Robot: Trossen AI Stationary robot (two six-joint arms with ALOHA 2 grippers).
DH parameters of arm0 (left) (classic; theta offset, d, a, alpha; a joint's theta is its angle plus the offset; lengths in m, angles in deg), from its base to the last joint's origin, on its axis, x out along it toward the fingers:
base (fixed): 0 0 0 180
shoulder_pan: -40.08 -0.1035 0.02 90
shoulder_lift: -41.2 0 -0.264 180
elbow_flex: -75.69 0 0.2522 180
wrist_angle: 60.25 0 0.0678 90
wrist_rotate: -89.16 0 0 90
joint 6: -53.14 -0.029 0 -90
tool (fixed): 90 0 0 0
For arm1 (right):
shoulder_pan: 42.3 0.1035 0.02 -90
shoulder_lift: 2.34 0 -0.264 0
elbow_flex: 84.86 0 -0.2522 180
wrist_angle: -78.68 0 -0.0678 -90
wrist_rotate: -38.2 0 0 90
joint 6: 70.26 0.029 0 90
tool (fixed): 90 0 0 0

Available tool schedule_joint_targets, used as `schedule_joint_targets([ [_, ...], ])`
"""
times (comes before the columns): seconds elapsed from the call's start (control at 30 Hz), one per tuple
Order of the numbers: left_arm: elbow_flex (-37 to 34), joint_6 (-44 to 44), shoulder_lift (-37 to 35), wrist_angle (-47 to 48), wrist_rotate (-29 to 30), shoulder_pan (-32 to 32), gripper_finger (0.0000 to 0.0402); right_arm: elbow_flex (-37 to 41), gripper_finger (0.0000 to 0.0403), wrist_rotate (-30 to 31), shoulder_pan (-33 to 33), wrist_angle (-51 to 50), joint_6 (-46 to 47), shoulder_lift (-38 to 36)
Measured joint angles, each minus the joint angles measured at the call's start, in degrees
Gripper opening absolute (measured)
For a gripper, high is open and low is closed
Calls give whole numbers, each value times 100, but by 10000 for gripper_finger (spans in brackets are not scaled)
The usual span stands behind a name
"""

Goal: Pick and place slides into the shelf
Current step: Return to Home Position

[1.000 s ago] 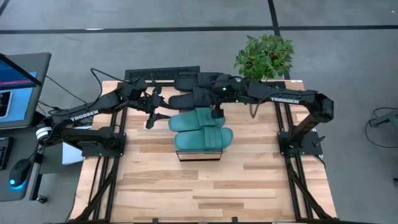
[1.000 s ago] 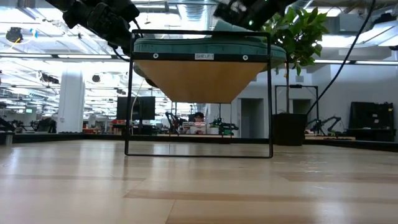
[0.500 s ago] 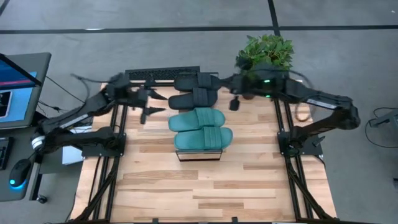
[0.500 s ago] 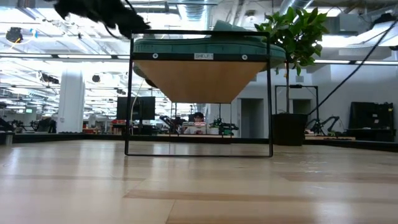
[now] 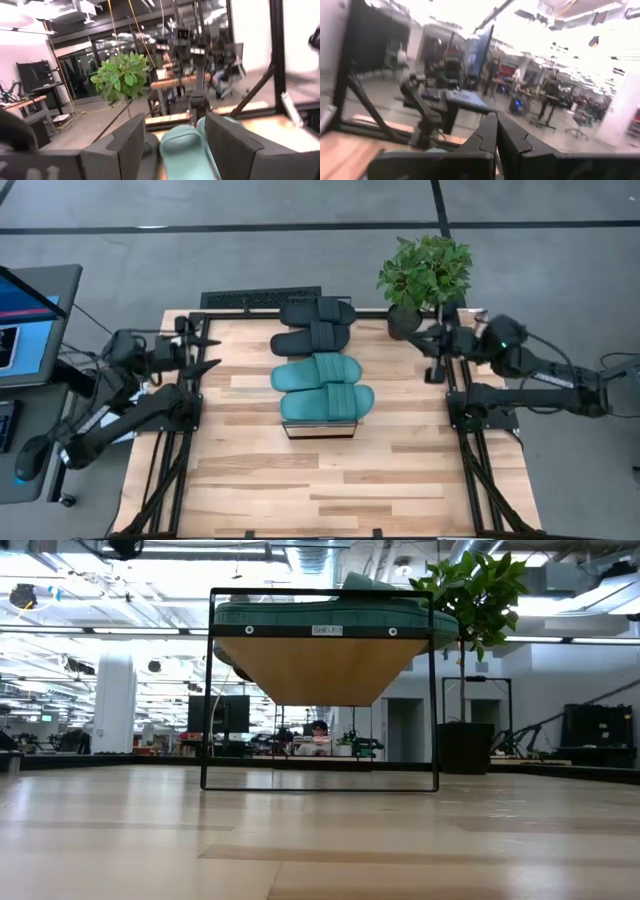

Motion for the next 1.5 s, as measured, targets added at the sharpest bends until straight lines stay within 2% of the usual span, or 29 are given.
schedule_joint_targets([
  [0.2, -927, 918, -1438, -20, -137, 0, 195, 1074, 0, -78, 0, 394, 694, -1205],
  [0.33, -1226, 1276, -1374, 21, -984, 66, 195, 1490, 0, -115, 10, 190, 1049, -1621],
  [0.5, -1774, 1422, -1448, -115, -885, 152, 195, 1996, 0, -115, 232, -75, 1174, -1868],
  [0.57, -1965, 1494, -1434, -637, -808, 200, 195, 2167, 0, -110, 367, -47, 1272, -1933],
  [0.73, -2803, 1692, -1436, -1525, -206, 337, 195, 2636, 0, -81, 753, -34, 1285, -2150],
  [0.83, -3320, 1898, -1443, -2042, 208, 446, 195, 2883, 0, 274, 1007, 11, 1324, -2305],
  [0.93, -3312, 1704, -1435, -1567, 299, 577, 195, 3110, 0, 919, 1274, 20, 1339, -2424],
  [1.0, -3328, 1601, -1437, -1637, 207, 674, 195, 3253, 0, 1228, 1442, 28, 1316, -2516],
  [1.07, -3331, 1498, -1437, -1597, 361, 740, 195, 3379, 0, 1431, 1597, 25, 1300, -2566],
  [1.2, -3333, 1382, -1435, -1465, 1101, 818, 195, 3788, 0, 1606, 1919, 362, 1329, -2604],
  [1.3, -3335, 1381, -1435, -1402, 1664, 860, 195, 4164, 0, 2278, 2199, 871, 1376, -2612],
  [1.4, -3337, 1532, -1435, -1390, 2250, 929, 195, 4166, 0, 3131, 2498, 749, 1557, -2568],
  [1.5, -3339, 1680, -1435, -1357, 2736, 1007, 195, 4166, 0, 3237, 2826, 716, 1553, -2518],
])
